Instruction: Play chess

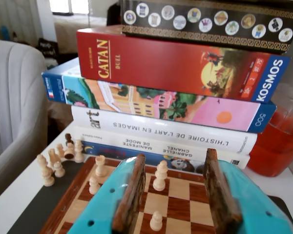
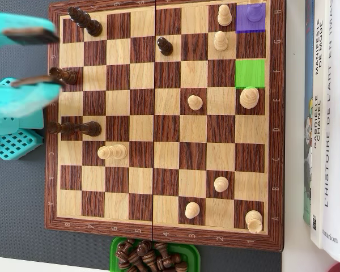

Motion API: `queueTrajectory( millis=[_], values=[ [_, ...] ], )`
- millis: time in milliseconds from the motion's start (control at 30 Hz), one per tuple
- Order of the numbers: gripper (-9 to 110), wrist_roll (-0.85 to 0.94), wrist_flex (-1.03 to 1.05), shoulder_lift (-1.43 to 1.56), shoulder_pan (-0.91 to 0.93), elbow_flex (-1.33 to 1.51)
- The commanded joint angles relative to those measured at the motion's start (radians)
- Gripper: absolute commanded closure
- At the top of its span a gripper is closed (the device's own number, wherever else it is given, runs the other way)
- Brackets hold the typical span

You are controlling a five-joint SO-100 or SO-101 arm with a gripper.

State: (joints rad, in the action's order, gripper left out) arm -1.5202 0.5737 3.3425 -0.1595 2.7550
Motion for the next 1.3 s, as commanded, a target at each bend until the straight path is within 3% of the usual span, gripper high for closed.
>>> queueTrajectory(
  millis=[0, 467, 600, 933, 1267],
  values=[
    [84, -0.006, 0.118, 0.002, 0.009, -0.095],
    [84, -0.038, 0.46, -0.552, -0.011, -0.538],
    [84, -0.043, 0.456, -0.69, -0.075, -0.6],
    [84, -0.25, 0.453, -0.923, -0.227, -0.635],
    [84, -0.247, 0.465, -1.236, -0.267, -0.917]
  ],
)
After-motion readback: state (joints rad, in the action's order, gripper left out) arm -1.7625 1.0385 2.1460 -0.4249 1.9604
